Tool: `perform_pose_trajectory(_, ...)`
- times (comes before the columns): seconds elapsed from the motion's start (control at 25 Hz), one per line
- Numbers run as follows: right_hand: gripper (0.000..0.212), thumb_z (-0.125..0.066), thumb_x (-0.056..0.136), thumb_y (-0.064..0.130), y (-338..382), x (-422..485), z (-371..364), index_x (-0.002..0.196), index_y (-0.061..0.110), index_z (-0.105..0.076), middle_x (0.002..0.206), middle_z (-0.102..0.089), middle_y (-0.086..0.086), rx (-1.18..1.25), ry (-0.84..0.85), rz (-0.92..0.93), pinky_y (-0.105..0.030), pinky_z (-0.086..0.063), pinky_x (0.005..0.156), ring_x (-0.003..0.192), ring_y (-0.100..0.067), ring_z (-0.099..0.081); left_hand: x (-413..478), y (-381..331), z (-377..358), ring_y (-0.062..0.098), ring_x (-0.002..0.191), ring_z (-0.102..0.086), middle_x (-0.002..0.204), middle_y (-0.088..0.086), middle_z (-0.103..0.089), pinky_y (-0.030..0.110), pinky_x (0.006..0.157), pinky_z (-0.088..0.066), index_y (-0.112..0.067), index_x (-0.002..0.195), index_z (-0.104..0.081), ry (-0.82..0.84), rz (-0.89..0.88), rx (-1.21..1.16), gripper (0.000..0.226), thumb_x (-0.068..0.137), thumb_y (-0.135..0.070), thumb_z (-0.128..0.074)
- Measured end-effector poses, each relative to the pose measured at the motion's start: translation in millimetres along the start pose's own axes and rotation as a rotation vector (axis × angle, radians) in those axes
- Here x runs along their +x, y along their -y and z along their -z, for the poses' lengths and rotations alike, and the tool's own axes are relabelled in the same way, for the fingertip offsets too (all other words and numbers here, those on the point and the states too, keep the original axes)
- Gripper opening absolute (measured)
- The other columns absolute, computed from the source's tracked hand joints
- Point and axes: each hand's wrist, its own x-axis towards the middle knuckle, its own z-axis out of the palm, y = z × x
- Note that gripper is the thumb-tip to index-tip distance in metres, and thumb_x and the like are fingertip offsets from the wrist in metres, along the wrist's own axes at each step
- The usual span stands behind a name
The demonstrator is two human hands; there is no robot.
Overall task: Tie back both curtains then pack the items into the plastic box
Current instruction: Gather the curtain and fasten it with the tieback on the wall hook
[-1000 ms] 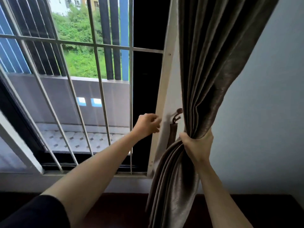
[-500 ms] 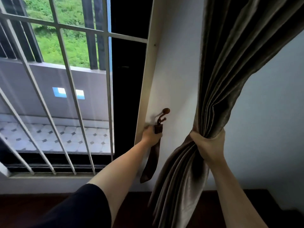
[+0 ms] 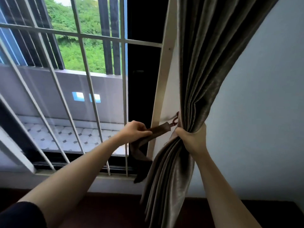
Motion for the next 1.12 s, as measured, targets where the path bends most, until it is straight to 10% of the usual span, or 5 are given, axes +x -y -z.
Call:
perform_pose_trajectory(0.24,0.025,-0.068,0.061,0.004,-1,0,-54,0.084,0.010,-0.060,0.078,-0.065,-0.006,0.076,0.081,-0.012,-0.025,-0.056,0.068,0.073,-0.011,-0.068,-36,-20,76,0.012,0.057,-0.044,0.059,-0.002,-0.049,0.022,0.050,-0.031,-0.011,0.067,-0.058,0.030,-0.084,0.447,0.034,0.079,-0.041,-0.069)
perform_pose_trajectory(0.48,0.063,-0.070,0.057,0.027,2,6,-96,0.111,-0.001,-0.052,0.094,-0.065,-0.009,-0.013,0.088,-0.043,-0.034,-0.058,0.082,0.087,-0.018,-0.067,-76,-30,90,0.007,0.056,-0.041,0.061,-0.007,-0.046,0.021,0.050,-0.029,-0.016,0.073,-0.055,0.016,-0.085,0.567,0.028,0.078,-0.038,-0.070)
perform_pose_trajectory(0.8,0.082,-0.079,0.055,0.036,28,-2,-96,0.126,0.012,-0.044,0.108,-0.066,-0.003,-0.005,0.019,-0.102,-0.036,-0.057,0.086,0.096,-0.016,-0.067,-116,-47,46,0.012,0.057,-0.056,0.061,0.002,-0.058,0.024,0.056,-0.044,-0.012,0.068,-0.064,-0.005,0.133,-0.063,0.026,0.079,-0.034,-0.071)
perform_pose_trajectory(0.96,0.088,-0.083,0.057,0.036,53,6,-82,0.132,0.020,-0.041,0.122,-0.059,0.000,0.007,0.102,-0.181,-0.038,-0.051,0.095,0.109,-0.018,-0.059,-121,-48,21,0.013,0.095,-0.057,0.098,0.005,-0.058,0.033,0.081,-0.046,-0.008,0.068,-0.068,0.020,0.018,-0.392,0.028,0.083,-0.031,-0.068)
perform_pose_trajectory(1.12,0.080,-0.082,0.061,0.036,66,13,-75,0.129,0.023,-0.044,0.119,-0.061,0.000,-0.045,0.271,-0.242,-0.040,-0.049,0.097,0.109,-0.020,-0.059,-108,-46,-8,0.024,0.145,-0.010,0.158,0.001,-0.002,0.042,0.114,-0.026,-0.031,0.067,-0.071,-0.026,-0.075,-0.367,0.015,0.079,-0.040,-0.070)
